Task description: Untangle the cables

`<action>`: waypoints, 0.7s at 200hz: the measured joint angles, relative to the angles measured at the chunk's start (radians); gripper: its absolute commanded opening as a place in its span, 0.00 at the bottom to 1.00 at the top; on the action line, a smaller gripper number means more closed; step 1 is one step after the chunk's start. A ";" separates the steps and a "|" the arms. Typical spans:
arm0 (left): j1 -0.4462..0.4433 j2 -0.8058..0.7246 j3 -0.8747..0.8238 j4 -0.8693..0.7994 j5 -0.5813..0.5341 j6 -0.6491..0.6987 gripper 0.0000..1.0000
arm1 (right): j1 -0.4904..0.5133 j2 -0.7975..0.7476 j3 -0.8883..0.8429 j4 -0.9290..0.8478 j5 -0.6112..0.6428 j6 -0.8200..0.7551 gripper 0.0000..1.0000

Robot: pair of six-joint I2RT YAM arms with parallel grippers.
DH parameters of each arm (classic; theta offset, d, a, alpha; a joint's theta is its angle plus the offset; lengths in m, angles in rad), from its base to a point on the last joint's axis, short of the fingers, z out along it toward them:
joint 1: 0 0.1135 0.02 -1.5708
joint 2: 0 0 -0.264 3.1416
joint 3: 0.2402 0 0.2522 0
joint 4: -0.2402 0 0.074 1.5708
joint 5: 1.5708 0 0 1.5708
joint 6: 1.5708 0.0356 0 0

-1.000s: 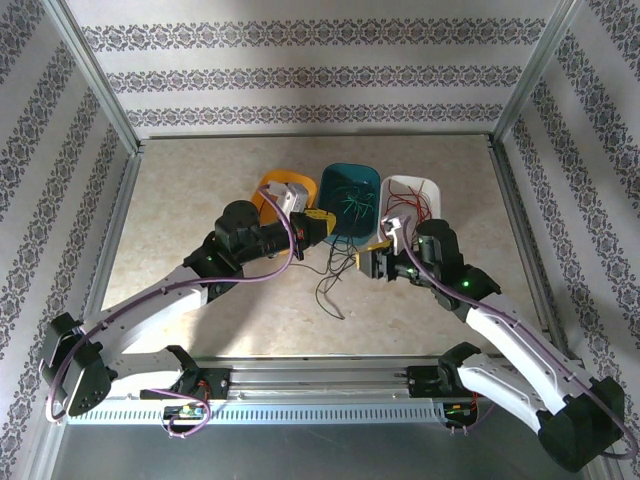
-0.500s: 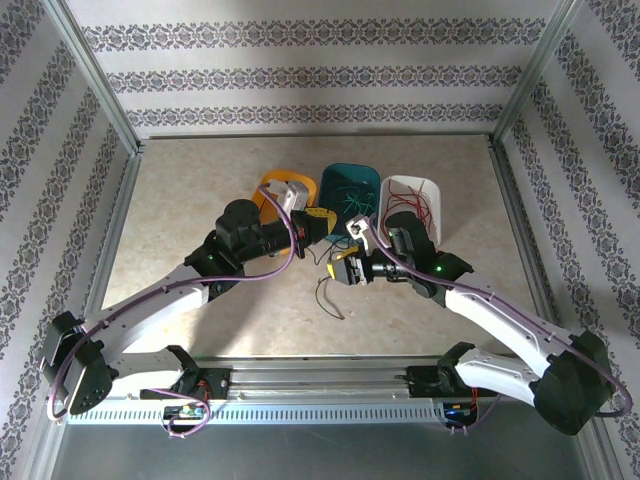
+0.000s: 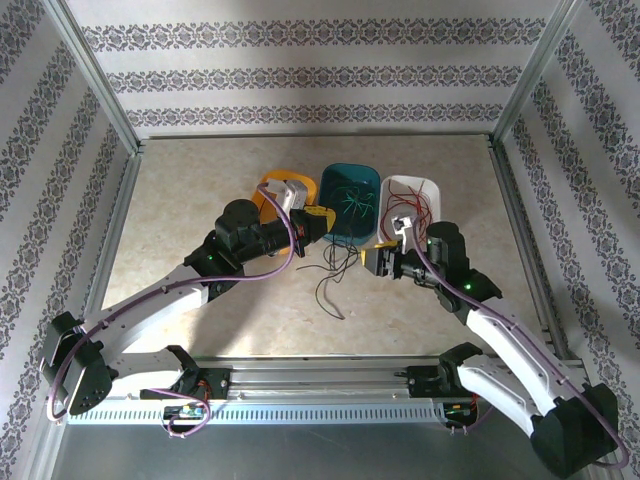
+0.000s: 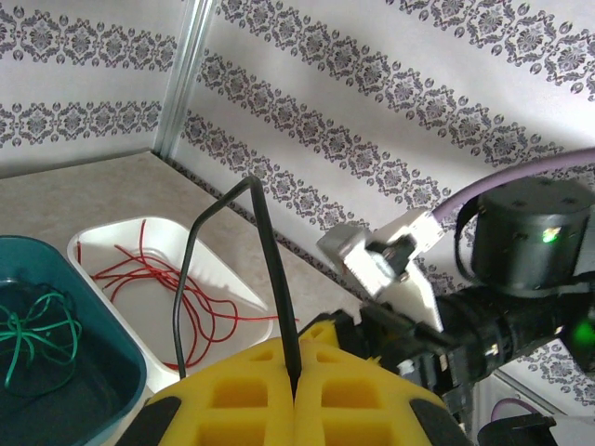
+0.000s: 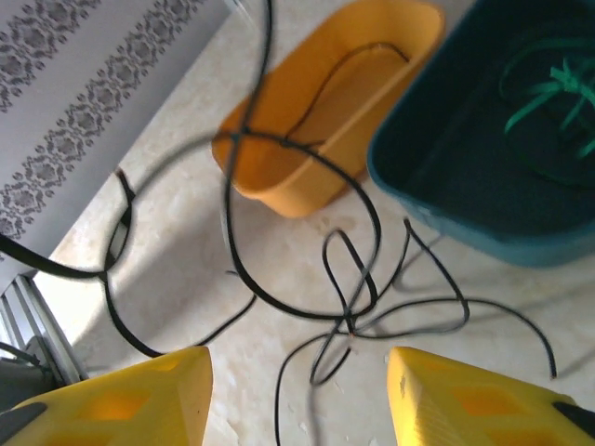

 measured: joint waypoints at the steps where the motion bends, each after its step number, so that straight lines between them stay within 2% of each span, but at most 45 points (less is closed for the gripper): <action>1: 0.000 0.000 0.000 0.000 0.000 0.000 0.00 | 0.000 0.002 -0.003 0.000 -0.002 0.001 0.54; 67: -0.001 0.000 0.014 0.001 0.000 0.000 0.00 | 0.074 0.215 0.002 0.052 -0.073 0.024 0.54; 116: -0.015 0.000 0.035 0.015 0.000 0.000 0.00 | 0.090 0.344 0.050 0.098 -0.112 0.007 0.53; 130: -0.021 0.000 0.043 0.019 0.000 -0.001 0.00 | 0.103 0.374 0.071 0.104 -0.122 0.000 0.50; 140: -0.026 0.000 0.048 0.020 -0.001 -0.001 0.00 | 0.110 0.394 0.086 0.111 -0.125 -0.005 0.44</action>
